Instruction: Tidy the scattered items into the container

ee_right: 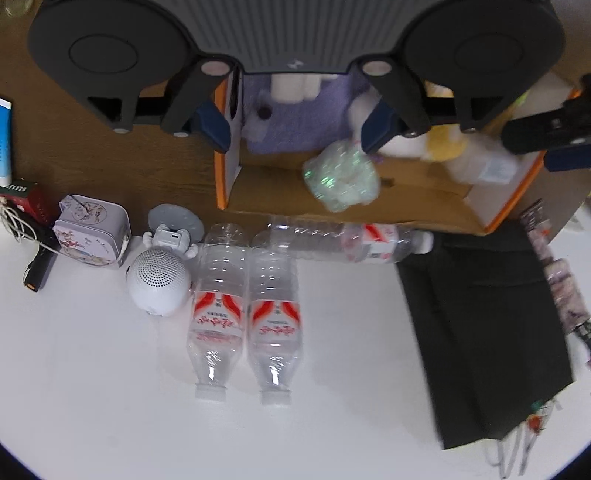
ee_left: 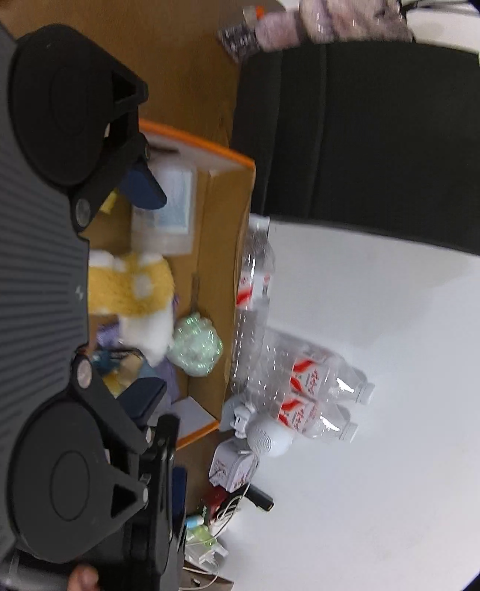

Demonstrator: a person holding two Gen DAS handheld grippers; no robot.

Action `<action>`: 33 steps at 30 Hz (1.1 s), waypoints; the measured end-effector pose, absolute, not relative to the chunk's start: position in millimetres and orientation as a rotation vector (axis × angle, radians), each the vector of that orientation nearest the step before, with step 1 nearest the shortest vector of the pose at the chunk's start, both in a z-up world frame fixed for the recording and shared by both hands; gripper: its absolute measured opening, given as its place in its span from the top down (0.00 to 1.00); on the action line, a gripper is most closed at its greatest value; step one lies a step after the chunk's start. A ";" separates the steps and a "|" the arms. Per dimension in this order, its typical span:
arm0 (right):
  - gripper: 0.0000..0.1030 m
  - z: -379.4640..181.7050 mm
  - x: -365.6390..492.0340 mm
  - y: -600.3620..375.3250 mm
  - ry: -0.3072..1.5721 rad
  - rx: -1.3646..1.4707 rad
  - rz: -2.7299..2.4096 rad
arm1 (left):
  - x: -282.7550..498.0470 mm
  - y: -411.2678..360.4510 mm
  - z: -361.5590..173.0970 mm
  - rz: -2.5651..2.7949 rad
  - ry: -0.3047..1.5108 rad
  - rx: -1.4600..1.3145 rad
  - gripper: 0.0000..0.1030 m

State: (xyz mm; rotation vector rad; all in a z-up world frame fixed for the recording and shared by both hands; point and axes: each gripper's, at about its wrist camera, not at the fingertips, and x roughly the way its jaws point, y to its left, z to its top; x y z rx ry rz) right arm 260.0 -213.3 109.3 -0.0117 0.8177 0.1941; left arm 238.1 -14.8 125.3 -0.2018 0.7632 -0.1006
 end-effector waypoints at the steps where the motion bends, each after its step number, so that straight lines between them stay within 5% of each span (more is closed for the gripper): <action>1: 0.22 114.0 254.3 -212.2 0.831 -0.014 0.200 | 230.5 -13.5 130.3 -0.087 0.755 -0.204 0.00; 7: 0.19 122.4 191.1 -211.7 0.834 0.016 0.196 | 165.8 -15.0 141.1 -0.045 0.717 -0.142 0.00; 19: 0.11 21.4 10.4 -191.6 0.686 -0.033 0.162 | 5.7 -26.3 28.9 -0.021 0.632 0.039 0.00; 33: 0.09 6.2 -25.8 -190.3 0.678 -0.058 0.201 | -16.1 -32.4 -0.6 -0.031 0.704 0.021 0.00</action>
